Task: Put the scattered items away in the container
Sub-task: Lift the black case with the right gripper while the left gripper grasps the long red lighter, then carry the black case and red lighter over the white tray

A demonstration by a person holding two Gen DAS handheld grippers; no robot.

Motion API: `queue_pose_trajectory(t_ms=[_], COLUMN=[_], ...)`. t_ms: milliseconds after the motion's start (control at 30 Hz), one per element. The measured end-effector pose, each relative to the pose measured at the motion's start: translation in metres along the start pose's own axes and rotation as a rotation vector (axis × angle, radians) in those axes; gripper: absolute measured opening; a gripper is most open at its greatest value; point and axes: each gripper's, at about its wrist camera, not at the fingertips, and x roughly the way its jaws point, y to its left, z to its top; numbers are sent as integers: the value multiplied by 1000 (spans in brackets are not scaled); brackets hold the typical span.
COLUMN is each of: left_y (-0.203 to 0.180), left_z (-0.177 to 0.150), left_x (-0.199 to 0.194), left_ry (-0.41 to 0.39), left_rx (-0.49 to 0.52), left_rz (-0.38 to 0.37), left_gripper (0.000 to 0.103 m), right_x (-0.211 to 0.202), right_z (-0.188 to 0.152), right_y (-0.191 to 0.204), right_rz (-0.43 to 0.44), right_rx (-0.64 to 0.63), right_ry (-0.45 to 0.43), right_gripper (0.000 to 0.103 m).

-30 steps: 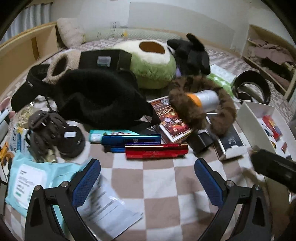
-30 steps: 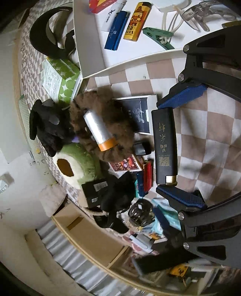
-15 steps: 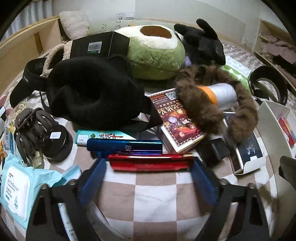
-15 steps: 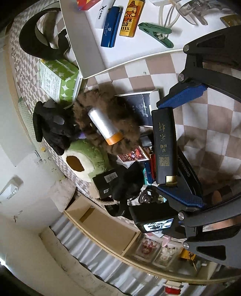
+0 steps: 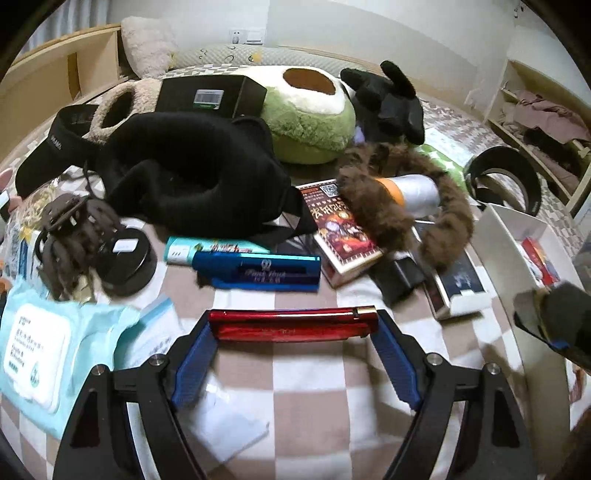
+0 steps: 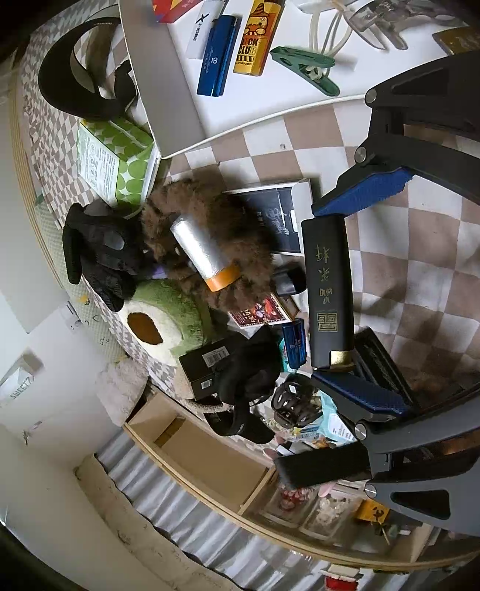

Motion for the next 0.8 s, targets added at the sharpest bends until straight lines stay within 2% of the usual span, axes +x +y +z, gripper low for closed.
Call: queue_pose_trajectory(t_ms=[200, 367, 533, 667, 800], left_y=[-8, -17, -26, -38, -52], left_z=[-4, 3, 13, 21, 29], left_x=[-19, -41, -73, -94, -113], left_ry=[-31, -78, -143, -190, -229], left_rx=[36, 46, 64, 81, 101], left_rz=[-9, -41, -79, -114, -151], left_gripper=[83, 83, 83, 83, 83], right_x=[-8, -27, -59, -91, -119], right_z=[-7, -8, -6, -3, 1], right_y=[5, 14, 23, 26, 17], right_rz=[-12, -22, 29, 74, 43], right_rx=[-4, -14, -32, -45, -31], right_ry=[-16, -84, -201, -343, -445], right_gripper=[82, 82, 82, 82, 82])
